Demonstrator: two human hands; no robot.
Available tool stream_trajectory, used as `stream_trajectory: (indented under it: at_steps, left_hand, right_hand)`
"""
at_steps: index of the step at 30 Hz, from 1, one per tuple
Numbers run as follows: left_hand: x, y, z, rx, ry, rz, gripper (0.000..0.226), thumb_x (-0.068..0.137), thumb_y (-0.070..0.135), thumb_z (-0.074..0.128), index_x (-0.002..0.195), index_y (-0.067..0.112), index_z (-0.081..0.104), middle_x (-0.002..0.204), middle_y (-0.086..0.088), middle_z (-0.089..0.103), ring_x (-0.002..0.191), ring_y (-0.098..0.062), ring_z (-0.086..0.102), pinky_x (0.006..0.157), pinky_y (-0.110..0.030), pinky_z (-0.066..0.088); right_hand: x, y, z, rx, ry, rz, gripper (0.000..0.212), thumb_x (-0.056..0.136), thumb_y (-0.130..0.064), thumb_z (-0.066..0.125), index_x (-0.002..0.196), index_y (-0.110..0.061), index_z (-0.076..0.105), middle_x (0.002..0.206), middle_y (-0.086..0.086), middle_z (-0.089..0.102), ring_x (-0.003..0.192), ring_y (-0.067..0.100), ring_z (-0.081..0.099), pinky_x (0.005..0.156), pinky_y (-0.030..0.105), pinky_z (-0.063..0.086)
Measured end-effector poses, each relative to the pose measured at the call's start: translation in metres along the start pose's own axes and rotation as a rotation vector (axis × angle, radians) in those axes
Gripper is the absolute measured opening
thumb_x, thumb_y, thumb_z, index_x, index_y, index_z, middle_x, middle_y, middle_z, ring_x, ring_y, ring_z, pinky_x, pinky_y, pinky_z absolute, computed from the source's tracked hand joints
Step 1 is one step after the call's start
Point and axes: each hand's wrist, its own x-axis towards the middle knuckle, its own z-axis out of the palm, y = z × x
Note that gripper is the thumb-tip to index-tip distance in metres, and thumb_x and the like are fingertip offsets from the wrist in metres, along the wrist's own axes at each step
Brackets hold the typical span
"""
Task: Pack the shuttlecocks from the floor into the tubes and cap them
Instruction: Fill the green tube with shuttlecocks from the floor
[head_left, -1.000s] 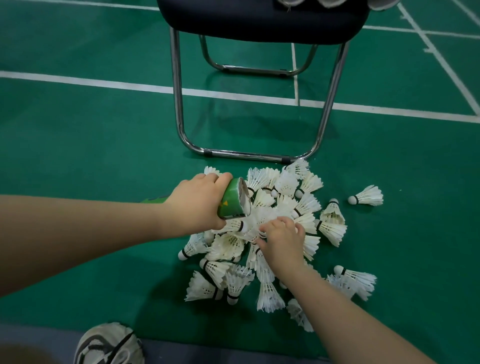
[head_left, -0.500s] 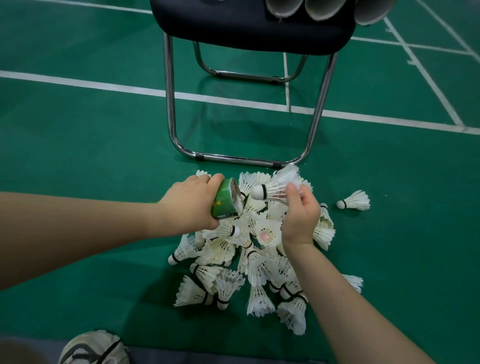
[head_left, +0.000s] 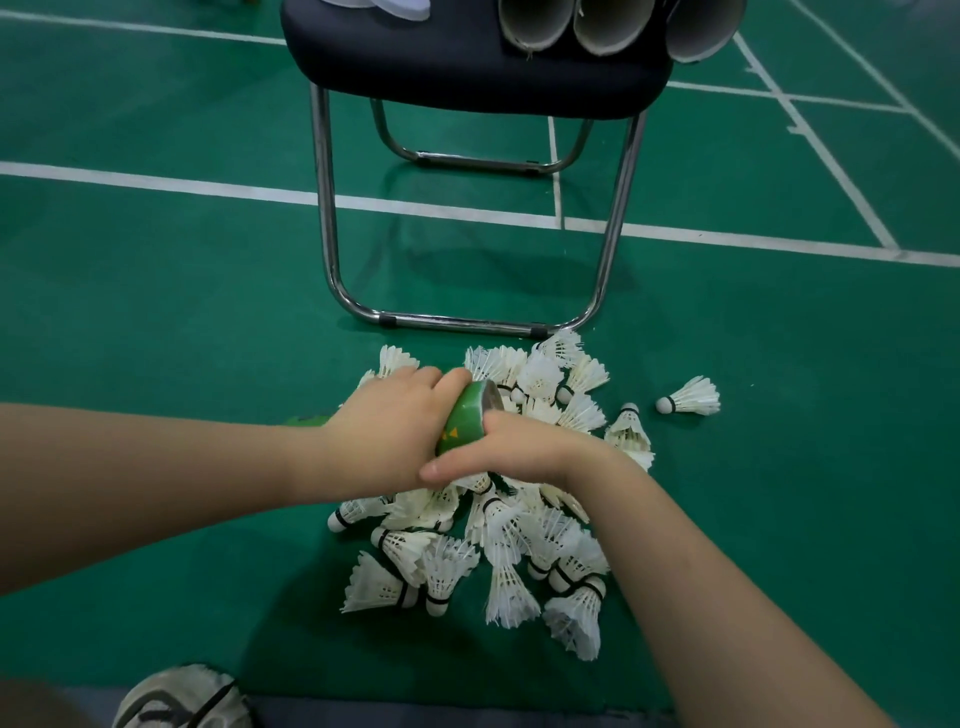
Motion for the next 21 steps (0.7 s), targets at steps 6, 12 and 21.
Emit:
stream_trajectory:
  at_steps: [6,12,21]
  left_hand:
    - [0.014,-0.013,-0.001,-0.051,0.007,-0.121,0.078,0.065,0.041,0.070,0.130,0.022,0.031,0.111,-0.001,0.052,0.099,-0.021,0.050,0.080,-0.038,0.049]
    - [0.020,-0.028,0.005,-0.145,0.019,-0.242,0.084,0.065,0.042,0.073,0.134,0.019,0.029,0.108,-0.002,0.053,0.094,-0.021,0.051,0.078,-0.039,0.052]
    - [0.015,-0.039,0.018,-0.122,0.007,-0.249,0.085,0.068,0.042,0.073,0.136,0.020,0.027,0.118,-0.003,0.052,0.106,-0.022,0.050,0.083,-0.039,0.050]
  right_hand:
    - [0.016,0.013,0.020,0.440,0.598,-0.214,0.018,0.092,-0.026,0.054,0.077,-0.018,0.062,0.079,0.000,0.063,0.075,0.009,0.059,0.073,0.018,0.048]
    - [0.023,0.047,0.009,0.097,1.037,-0.076,0.023,0.096,-0.027,0.044,0.081,-0.016,0.058,0.066,-0.006,0.053,0.060,0.009,0.046,0.060,0.026,0.041]
    - [0.052,0.087,0.038,-0.675,0.548,0.049,0.060,0.083,-0.030,0.056,0.139,-0.034,0.035,0.144,0.002,0.034,0.136,0.023,0.025,0.113,0.043,0.015]
